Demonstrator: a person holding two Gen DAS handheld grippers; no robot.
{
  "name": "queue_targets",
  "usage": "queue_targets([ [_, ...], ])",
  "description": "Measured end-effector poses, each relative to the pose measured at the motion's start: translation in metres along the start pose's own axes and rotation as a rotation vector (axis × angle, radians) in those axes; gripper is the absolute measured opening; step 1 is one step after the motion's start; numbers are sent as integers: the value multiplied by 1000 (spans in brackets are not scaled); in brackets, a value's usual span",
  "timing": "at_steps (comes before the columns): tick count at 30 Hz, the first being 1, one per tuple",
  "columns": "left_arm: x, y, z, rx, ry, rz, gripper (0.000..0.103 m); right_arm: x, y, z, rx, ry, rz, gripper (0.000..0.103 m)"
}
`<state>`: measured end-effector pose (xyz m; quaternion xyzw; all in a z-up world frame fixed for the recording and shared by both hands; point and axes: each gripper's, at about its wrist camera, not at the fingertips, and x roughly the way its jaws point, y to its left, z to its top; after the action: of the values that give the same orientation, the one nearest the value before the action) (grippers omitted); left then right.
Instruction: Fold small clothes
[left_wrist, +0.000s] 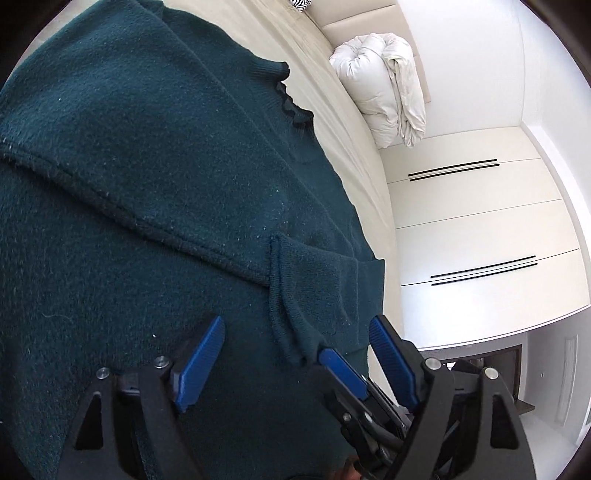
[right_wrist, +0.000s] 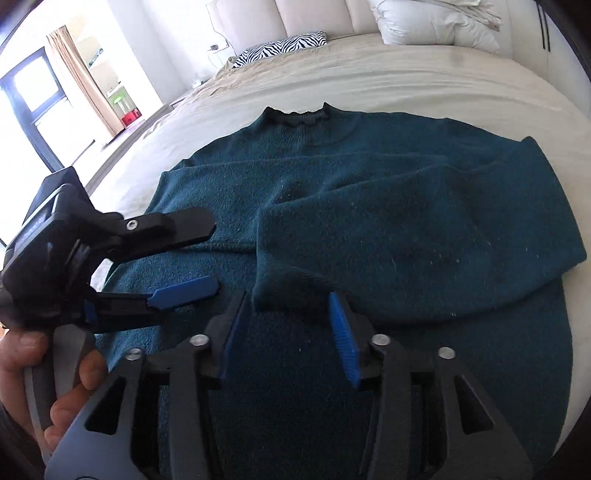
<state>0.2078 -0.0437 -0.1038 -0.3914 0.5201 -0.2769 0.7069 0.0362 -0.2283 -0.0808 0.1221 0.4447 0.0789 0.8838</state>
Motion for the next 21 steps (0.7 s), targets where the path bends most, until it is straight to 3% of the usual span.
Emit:
queue_targets([
  [4, 12, -13, -3, 5, 1, 49, 83, -15, -26, -24, 86, 7, 48, 60],
  [10, 40, -27, -1, 23, 42, 150, 57, -36, -64, -52, 207, -19, 104, 60],
  [12, 49, -30, 0, 25, 50, 184, 45, -40, -69, -55, 220, -31, 113, 60],
  [14, 52, -32, 2, 28, 55, 212, 18, -40, -72, -58, 227, -32, 119, 59],
  [15, 52, -32, 3, 34, 62, 222, 13, -39, -74, -59, 232, -31, 121, 59],
  [21, 39, -59, 5, 169, 64, 239, 8, -30, -78, -55, 254, -37, 133, 58],
])
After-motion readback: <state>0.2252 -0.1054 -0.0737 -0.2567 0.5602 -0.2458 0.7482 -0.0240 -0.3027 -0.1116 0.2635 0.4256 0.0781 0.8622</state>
